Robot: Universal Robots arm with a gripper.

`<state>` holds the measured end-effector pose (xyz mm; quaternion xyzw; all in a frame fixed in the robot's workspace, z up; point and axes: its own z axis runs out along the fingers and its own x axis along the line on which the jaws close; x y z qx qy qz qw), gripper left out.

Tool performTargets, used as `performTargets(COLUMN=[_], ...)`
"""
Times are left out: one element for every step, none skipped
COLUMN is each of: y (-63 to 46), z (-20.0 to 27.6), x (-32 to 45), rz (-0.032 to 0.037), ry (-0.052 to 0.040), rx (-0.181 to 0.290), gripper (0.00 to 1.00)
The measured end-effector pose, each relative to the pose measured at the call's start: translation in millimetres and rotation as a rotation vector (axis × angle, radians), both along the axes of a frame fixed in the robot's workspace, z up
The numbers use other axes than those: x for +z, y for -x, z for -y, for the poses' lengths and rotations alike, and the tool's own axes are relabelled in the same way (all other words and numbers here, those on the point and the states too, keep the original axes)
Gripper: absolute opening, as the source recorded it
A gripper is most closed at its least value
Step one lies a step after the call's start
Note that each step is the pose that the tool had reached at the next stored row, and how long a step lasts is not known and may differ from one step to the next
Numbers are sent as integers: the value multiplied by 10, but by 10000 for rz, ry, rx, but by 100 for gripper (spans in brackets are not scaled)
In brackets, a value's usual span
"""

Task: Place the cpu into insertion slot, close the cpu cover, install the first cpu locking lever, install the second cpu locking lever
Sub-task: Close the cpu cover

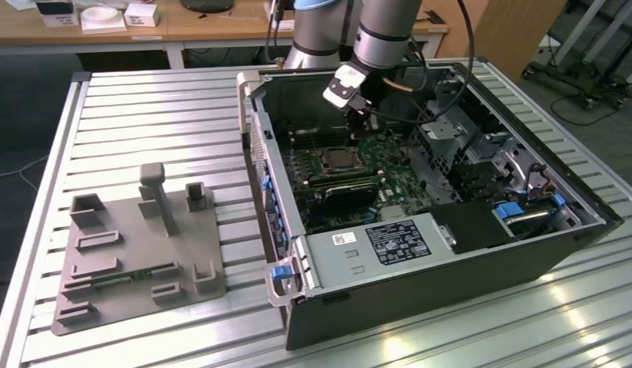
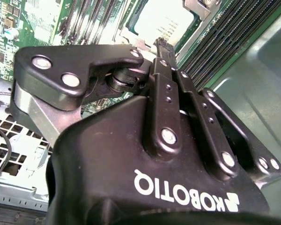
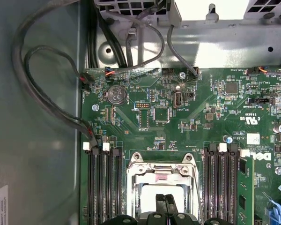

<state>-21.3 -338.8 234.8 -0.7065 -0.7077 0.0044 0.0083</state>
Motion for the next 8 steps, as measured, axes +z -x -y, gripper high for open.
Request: performTargets(y=[16, 32, 49, 64, 80, 95, 112, 133], z=[0, 0, 1, 1, 1, 0, 1, 1], x=[-2, -5, -9, -14, -19, -24, -28, -33], rz=[32, 60, 89, 117, 148, 178, 202, 219], ry=[4, 8, 14, 19, 25, 30, 36, 39], rx=[3, 6, 9, 11, 13, 16, 18, 19], gripper=[10, 10, 10, 10, 10, 10, 10, 10])
